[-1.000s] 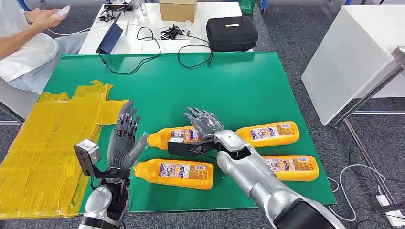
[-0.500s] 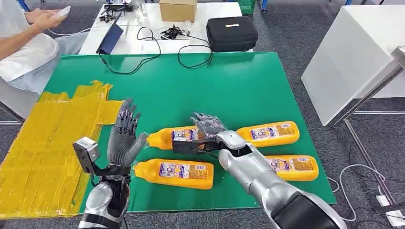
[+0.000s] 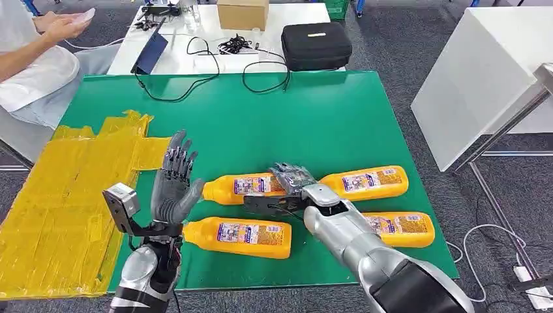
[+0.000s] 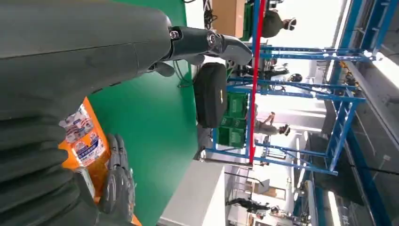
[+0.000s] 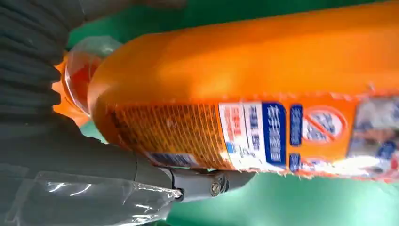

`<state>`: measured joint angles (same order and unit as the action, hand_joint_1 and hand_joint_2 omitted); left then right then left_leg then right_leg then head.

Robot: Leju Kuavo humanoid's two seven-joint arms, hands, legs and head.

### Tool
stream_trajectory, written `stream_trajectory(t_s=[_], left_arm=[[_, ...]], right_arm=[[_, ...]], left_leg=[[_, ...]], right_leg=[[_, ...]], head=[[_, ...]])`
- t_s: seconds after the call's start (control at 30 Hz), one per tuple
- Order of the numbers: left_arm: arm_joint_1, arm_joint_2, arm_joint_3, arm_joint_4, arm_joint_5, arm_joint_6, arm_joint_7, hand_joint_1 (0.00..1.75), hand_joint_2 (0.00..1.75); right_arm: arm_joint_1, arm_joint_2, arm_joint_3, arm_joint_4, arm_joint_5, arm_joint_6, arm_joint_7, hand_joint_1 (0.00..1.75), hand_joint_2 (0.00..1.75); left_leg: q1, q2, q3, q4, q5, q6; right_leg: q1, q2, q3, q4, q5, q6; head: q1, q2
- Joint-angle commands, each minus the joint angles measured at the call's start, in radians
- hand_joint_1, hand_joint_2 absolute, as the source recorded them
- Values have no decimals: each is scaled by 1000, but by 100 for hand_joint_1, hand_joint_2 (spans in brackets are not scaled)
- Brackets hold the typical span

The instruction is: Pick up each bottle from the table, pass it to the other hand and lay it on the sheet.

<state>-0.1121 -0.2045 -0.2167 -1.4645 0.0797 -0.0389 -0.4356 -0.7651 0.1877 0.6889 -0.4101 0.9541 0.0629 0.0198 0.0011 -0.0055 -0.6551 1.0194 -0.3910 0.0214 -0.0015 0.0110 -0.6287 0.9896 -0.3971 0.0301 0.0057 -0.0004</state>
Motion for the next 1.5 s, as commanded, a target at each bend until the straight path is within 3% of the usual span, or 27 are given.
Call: stream_trajectory(t_s=[0.03, 0.27, 0.3, 0.37, 0.57, 0.77, 1.37, 1.4, 1.5], left_arm=[[-44, 12, -27, 75, 10, 12, -1, 0, 175], [-41, 10, -27, 75, 13, 17, -2, 0, 175], [-41, 9, -27, 75, 13, 18, -3, 0, 175], [-40, 9, -26, 74, 14, 18, -3, 0, 175], [-22, 10, -26, 52, 14, 20, -4, 0, 175], [5, 12, -28, 19, 16, 35, -5, 0, 175], [7, 13, -29, 15, 16, 36, -5, 0, 175], [14, 13, -26, 5, 13, 49, -11, 0, 175], [27, 20, -25, -17, 8, 60, -16, 0, 175]], right_arm=[[-40, 10, -10, 117, 25, 8, 19, 133, 175], [-27, 11, 9, 120, 59, -9, 33, 138, 175], [-24, 10, 13, 119, 66, -18, 37, 143, 175], [-19, 8, 15, 115, 76, -41, 44, 171, 175], [3, -2, -42, 76, 86, -240, 41, 175, 175], [51, -20, -189, -21, 85, -603, -17, 175, 175], [50, -20, -202, -29, 83, -614, -23, 175, 175], [74, -18, -260, -86, 47, -722, -85, 175, 175], [118, -20, -348, -231, -7, -761, -166, 175, 175]], left_leg=[[0, -2, 4, -1, -1, -1], [0, -2, 7, -1, -2, -1], [0, -2, 5, -1, -1, -1], [0, -2, 4, -1, -1, -1], [0, -2, 5, -1, -1, -1], [0, -2, 8, 0, -3, -1], [0, -1, 4, 0, -2, -1], [0, -1, 7, 0, -3, -1], [0, 0, 5, 0, -3, -1]], right_leg=[[0, -3, 4, 0, -2, 0], [0, -3, 7, -1, -3, 0], [0, -3, 6, -1, -2, 0], [0, -3, 5, -1, -1, 0], [0, -3, 6, -1, -2, 0], [0, -3, 8, 0, -4, 0], [0, -2, 4, 0, -2, 0], [0, -2, 7, 0, -3, 0], [0, -2, 6, 0, -3, 0]], head=[[0, 0], [0, 0], [0, 0], [0, 0], [0, 0], [0, 0], [0, 0], [0, 0], [0, 0]])
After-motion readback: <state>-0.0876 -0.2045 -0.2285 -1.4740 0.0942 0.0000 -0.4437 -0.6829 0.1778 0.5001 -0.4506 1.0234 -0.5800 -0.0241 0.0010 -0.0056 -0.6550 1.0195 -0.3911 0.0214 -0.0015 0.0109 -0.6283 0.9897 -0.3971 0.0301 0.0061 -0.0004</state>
